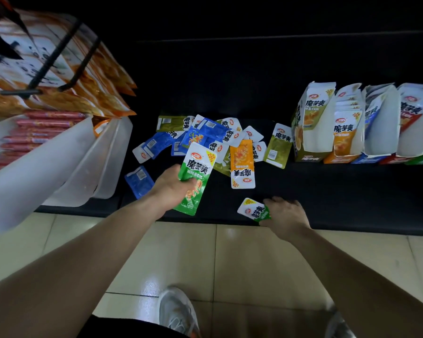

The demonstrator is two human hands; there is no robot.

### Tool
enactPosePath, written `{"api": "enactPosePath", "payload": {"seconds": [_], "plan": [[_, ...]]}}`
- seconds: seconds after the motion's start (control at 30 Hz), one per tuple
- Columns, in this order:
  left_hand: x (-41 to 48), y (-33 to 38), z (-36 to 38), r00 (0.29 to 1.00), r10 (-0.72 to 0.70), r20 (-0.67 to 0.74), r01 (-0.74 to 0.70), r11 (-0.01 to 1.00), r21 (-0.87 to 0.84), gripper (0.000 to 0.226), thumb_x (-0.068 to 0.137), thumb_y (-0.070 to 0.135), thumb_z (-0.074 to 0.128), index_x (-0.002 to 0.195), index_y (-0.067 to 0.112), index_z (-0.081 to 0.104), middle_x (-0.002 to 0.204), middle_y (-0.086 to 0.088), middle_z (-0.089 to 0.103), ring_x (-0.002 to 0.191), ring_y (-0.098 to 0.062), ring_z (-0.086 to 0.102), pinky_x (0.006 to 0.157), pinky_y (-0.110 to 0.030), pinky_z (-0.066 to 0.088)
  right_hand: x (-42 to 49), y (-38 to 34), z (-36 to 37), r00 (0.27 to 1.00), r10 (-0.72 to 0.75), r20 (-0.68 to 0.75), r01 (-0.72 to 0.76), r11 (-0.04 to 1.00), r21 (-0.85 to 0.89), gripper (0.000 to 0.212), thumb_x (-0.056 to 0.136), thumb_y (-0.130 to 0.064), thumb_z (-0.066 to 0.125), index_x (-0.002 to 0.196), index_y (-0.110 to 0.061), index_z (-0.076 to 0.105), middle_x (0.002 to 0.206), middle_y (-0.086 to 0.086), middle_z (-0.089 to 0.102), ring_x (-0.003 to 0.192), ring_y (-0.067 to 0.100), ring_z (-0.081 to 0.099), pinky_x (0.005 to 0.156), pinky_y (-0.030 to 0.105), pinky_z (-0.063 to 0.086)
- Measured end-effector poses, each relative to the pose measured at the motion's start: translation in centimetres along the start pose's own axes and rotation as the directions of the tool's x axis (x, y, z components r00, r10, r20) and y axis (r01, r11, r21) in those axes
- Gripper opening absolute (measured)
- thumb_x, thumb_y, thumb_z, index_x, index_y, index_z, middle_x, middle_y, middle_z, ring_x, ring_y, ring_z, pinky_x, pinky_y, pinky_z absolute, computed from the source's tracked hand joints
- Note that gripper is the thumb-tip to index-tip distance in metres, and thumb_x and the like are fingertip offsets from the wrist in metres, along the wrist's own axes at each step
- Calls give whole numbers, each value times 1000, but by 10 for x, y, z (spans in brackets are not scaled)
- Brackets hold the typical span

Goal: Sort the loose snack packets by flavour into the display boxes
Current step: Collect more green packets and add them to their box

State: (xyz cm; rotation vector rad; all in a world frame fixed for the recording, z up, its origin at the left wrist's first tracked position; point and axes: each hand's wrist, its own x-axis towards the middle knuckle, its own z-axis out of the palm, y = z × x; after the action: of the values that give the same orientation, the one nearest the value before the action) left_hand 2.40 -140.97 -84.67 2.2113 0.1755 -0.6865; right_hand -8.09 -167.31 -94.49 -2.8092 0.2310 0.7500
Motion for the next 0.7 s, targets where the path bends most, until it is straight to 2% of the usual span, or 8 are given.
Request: {"api": "enactPosePath", "payload": {"seconds": [0.03,0.1,0.17,0.23,0.37,0.5,0.57,0.7], "plan": [[-1,1,1,1000,-9,0,9,1000,-22,19,95,28,64,111,20,59,100,2,66,86,-12,63,61,-26,44,-2,-2,-5,998,16,53,-28,972,235,26,90,-45,66,107,-27,56,110,-1,66,96,18,64,84,36,49],[-3,2,4,1000,-28,-1,28,997,-77,19,96,27,64,113,20,59,100,3,66,84,-9,62,61,-23,43,-7,-12,-18,992,-12,122,-82,677,732,9,97,-32,62,99,-23,64,97,0,73,88,17,70,81,37,56],[-4,4,8,999,-39,6,39,993,-114,16,97,27,63,112,22,59,100,3,66,84,-8,62,61,-22,44,-8,-25,-33,990,-60,130,-104,328,939,13,101,-17,57,108,-18,67,101,2,75,95,20,72,87,41,55],[-6,6,11,999,-29,13,31,987,-156,16,97,27,63,112,24,60,104,2,68,92,-13,64,69,-25,48,-4,-38,-45,980,-153,128,-108,135,985,24,98,-7,58,118,-16,66,112,3,74,105,22,70,91,43,55],[-11,10,17,998,-11,60,25,974,-224,19,100,24,57,119,21,60,114,0,68,109,-20,63,97,-40,49,2,-63,-55,985,-158,74,-51,143,988,30,90,-13,73,118,-6,64,113,18,70,103,25,71,88,47,59],[-13,9,19,998,4,65,13,967,-255,21,104,30,51,121,21,59,113,2,68,107,-18,65,92,-38,52,2,-83,-62,997,-70,36,-29,99,995,18,87,-8,76,100,-3,66,100,15,74,91,25,74,74,41,62],[-14,9,17,998,-4,69,24,955,-294,22,102,37,54,117,22,59,110,3,70,100,-13,67,82,-32,52,1,-92,-65,999,-37,33,-26,174,984,22,82,-14,82,90,-5,63,91,13,75,77,20,75,63,33,60],[-12,5,13,991,24,129,4,977,-212,24,93,31,69,115,24,59,108,1,72,102,-17,69,94,-43,55,-1,-106,-68,999,-33,5,7,357,934,36,83,-31,81,88,-3,60,79,12,74,64,20,73,59,33,61]]}}
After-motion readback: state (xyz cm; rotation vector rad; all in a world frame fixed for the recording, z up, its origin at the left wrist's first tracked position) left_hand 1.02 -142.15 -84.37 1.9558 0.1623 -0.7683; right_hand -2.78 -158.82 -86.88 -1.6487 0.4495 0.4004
